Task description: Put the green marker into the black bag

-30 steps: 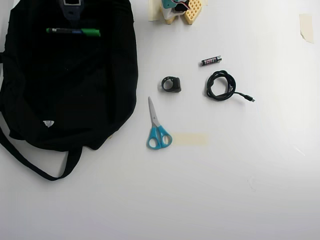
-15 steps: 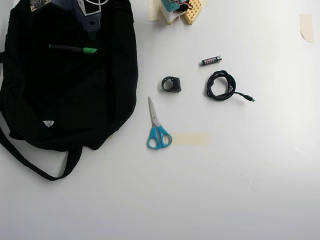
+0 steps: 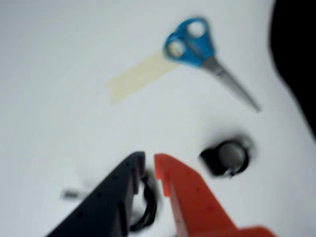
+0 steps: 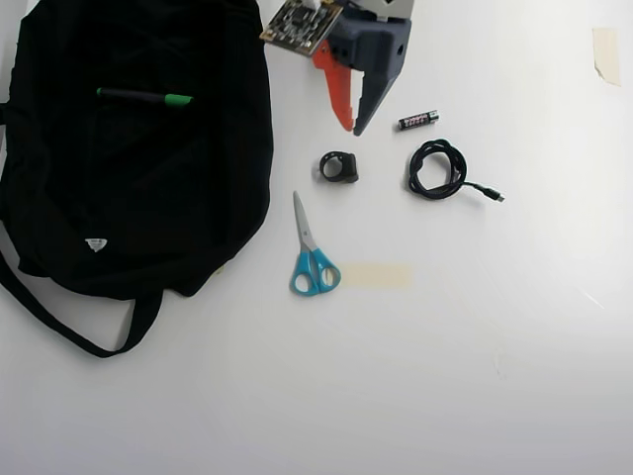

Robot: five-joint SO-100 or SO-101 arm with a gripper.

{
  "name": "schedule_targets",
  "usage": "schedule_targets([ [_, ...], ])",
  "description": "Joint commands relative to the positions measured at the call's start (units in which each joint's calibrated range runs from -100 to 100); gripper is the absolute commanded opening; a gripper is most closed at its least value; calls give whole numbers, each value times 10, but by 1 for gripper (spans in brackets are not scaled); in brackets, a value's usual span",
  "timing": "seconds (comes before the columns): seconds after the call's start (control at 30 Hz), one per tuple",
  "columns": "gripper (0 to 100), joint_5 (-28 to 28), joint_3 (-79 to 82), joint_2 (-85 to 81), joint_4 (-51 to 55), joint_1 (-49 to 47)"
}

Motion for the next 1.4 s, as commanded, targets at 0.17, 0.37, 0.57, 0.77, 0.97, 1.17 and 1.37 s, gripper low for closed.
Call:
schedule_targets([
  [0.17,2,-2,52,-91,33,-67],
  [0.37,2,34,135,-169,12,-76],
  [0.57,2,84,221,-216,-8,-70],
  [0.77,2,115,320,-284,-20,-75],
  [0.97,2,115,478,-395,-107,-73],
  [1.17,2,116,560,-439,-121,-85],
  [1.37,2,116,654,-515,-121,-102],
])
